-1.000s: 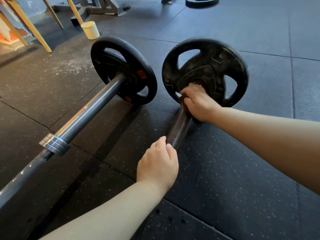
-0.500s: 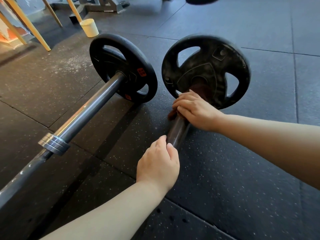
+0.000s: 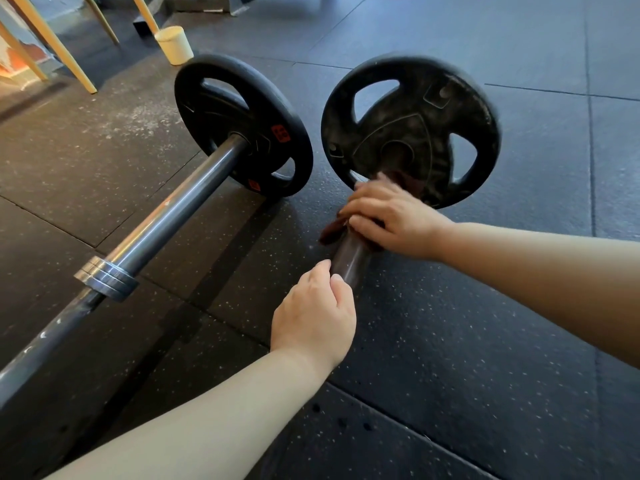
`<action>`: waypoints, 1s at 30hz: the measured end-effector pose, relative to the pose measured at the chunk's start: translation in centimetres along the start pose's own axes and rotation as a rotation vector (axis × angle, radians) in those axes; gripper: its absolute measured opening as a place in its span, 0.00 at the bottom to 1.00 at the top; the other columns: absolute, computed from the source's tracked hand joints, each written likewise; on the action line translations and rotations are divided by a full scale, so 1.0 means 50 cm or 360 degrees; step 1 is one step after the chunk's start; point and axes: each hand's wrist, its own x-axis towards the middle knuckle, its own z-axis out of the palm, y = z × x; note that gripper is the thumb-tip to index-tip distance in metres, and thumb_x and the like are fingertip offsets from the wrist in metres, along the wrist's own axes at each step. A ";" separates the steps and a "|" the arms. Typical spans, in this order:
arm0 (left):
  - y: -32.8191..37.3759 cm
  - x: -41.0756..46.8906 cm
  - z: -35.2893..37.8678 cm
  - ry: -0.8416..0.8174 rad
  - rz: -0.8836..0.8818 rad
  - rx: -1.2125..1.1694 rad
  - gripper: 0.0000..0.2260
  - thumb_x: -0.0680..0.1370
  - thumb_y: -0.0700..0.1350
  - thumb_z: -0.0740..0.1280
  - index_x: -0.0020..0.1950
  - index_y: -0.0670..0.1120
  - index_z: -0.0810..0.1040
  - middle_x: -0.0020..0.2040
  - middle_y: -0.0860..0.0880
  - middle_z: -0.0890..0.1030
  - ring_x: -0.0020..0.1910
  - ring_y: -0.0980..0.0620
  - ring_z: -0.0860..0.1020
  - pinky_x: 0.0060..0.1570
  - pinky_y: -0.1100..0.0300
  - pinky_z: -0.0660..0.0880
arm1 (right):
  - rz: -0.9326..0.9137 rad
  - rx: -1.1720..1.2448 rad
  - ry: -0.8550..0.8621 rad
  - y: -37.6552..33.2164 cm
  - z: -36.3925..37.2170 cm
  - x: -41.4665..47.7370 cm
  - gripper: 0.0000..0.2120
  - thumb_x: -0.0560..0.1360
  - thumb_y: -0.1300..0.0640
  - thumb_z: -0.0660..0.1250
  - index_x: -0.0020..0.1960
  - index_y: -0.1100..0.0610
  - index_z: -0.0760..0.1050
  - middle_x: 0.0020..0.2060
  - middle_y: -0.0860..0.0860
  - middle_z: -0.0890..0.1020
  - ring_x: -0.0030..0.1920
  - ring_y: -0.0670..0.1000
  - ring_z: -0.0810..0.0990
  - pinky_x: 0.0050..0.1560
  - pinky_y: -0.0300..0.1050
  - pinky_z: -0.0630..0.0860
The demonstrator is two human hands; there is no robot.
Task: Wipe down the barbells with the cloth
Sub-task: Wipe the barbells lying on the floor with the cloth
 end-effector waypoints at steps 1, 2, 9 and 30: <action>0.001 -0.001 0.000 -0.0005 -0.0001 0.0005 0.22 0.86 0.53 0.50 0.79 0.49 0.64 0.75 0.50 0.71 0.70 0.50 0.72 0.68 0.53 0.70 | 0.0194 0.0017 0.0063 0.008 0.000 0.007 0.18 0.84 0.43 0.55 0.69 0.46 0.76 0.72 0.51 0.71 0.80 0.54 0.57 0.81 0.59 0.46; 0.002 -0.002 0.000 -0.0007 -0.0001 0.0008 0.22 0.86 0.52 0.50 0.80 0.49 0.64 0.75 0.50 0.71 0.71 0.51 0.72 0.68 0.54 0.69 | 0.0397 0.0055 0.0126 0.005 0.006 0.012 0.19 0.84 0.43 0.55 0.70 0.46 0.75 0.75 0.51 0.67 0.81 0.55 0.51 0.81 0.59 0.43; 0.003 0.001 -0.001 0.0018 0.0015 0.0020 0.22 0.86 0.53 0.49 0.78 0.49 0.65 0.72 0.50 0.74 0.67 0.52 0.74 0.60 0.60 0.68 | -0.0071 0.0075 0.0068 -0.110 0.056 -0.067 0.20 0.84 0.46 0.54 0.68 0.52 0.76 0.67 0.49 0.75 0.78 0.54 0.61 0.80 0.52 0.42; -0.023 0.020 -0.019 -0.0117 -0.0102 -0.0500 0.20 0.86 0.54 0.56 0.74 0.48 0.73 0.67 0.49 0.79 0.65 0.50 0.76 0.68 0.52 0.72 | 0.0090 0.0160 0.0134 -0.141 0.076 -0.065 0.19 0.84 0.49 0.54 0.67 0.52 0.77 0.66 0.49 0.76 0.77 0.55 0.62 0.81 0.53 0.44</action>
